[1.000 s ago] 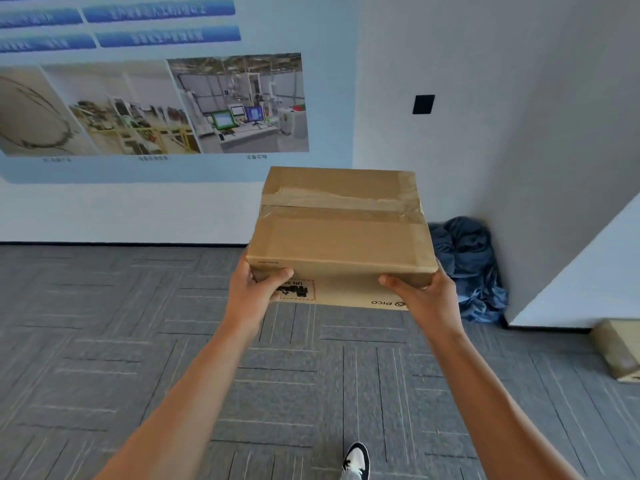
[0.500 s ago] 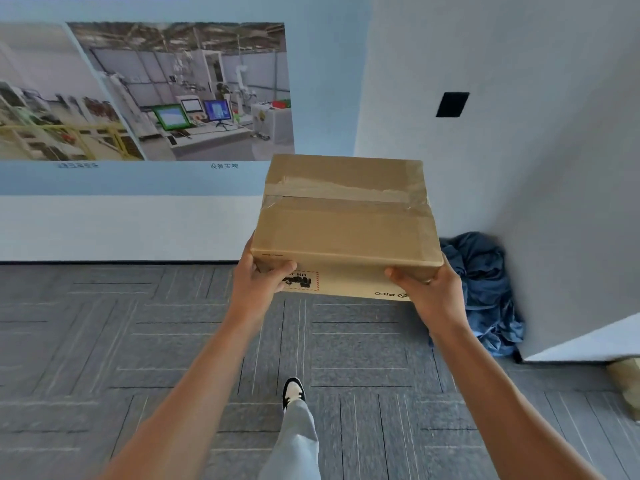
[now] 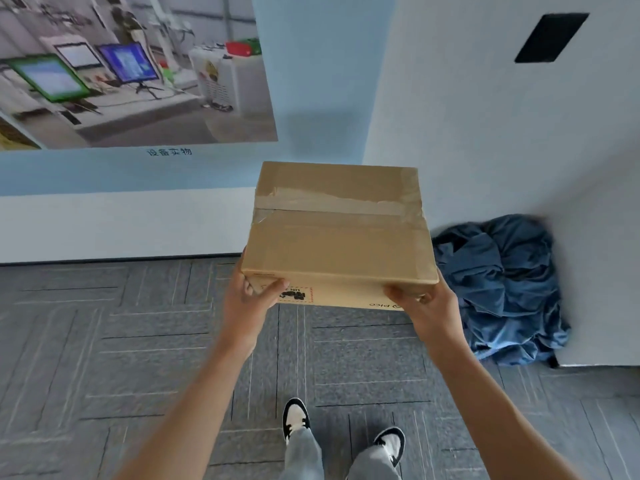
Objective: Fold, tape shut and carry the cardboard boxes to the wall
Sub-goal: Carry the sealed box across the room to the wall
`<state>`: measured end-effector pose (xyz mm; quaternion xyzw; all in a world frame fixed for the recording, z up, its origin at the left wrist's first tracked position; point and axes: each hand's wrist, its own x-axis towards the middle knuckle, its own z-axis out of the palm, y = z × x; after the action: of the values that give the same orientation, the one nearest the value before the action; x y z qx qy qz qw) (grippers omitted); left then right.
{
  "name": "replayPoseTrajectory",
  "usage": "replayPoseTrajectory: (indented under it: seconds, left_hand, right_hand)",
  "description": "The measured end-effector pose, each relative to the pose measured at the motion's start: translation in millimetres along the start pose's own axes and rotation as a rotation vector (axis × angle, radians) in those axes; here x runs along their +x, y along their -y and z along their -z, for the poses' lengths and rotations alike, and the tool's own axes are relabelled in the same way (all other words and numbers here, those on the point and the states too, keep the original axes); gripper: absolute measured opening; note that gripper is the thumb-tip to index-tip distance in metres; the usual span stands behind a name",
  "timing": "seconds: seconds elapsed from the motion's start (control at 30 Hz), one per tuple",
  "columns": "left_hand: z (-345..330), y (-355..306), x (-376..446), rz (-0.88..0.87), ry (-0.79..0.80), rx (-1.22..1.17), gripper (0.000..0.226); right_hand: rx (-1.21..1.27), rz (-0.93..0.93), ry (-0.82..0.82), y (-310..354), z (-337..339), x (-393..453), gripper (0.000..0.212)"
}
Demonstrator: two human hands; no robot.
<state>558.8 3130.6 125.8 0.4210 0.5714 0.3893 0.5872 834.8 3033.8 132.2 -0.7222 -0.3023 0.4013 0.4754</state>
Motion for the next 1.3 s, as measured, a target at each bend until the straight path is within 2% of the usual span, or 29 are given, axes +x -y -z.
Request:
replayPoseTrajectory:
  seconds: [0.07,0.27,0.5,0.63,0.8,0.9,0.97,1.03,1.07,1.13,1.2,1.27,1.3]
  left_hand:
    - [-7.2,52.9,36.7,0.02,-0.023,-0.002,0.074]
    - [-23.1,260.1,143.4,0.053,-0.058,0.036,0.055]
    - [-19.8,493.8,247.2,0.093,-0.097,0.072,0.057]
    - [-17.8,582.8,297.7,0.088,-0.09,0.081,0.063]
    - [-28.2,642.7,348.8,0.017,-0.026,0.098,0.076]
    - [-33.6,668.0,370.8,0.017,0.002,0.084,0.077]
    - [-33.5,676.3,377.6,0.037,-0.008,0.14,0.088]
    - [-34.1,672.2,375.3,0.048,-0.063,0.33,0.104]
    - [-34.9,666.7,370.1,0.001,-0.122,0.477,0.108]
    - [-41.0,657.5,358.7,-0.27,-0.216,0.8,0.109]
    - [-59.4,649.6,348.6,-0.554,-0.129,1.129,0.102]
    - [-79.0,661.1,346.0,-0.66,0.013,1.329,0.09]
    - [-86.2,667.6,348.0,-0.647,0.038,1.391,0.085]
  right_hand:
    - [-0.005,-0.016,0.015,-50.2,-13.7,35.9,0.065]
    - [-0.033,-0.047,0.06,-248.1,-65.8,139.0,0.062]
    - [-0.039,-0.077,0.064,-476.6,-130.5,231.2,0.067]
    - [-0.035,-0.083,0.064,-567.3,-161.2,277.0,0.064]
    - [-0.021,-0.066,0.06,-637.4,-184.0,316.6,0.066]
    - [-0.061,-0.075,0.046,-656.2,-191.4,333.8,0.072]
    - [-0.101,-0.096,0.04,-661.3,-194.9,340.8,0.08]
    - [-0.199,-0.111,-0.029,-659.3,-196.6,341.6,0.096]
    - [-0.299,-0.07,-0.088,-656.1,-196.0,339.1,0.103]
    - [-0.578,0.166,-0.173,-652.8,-194.9,334.2,0.105]
    - [-0.923,0.437,-0.11,-649.8,-198.0,332.7,0.094]
    - [-1.13,0.543,-0.008,-654.3,-205.7,334.1,0.081]
    - [-1.171,0.555,0.016,-656.3,-209.7,334.6,0.073]
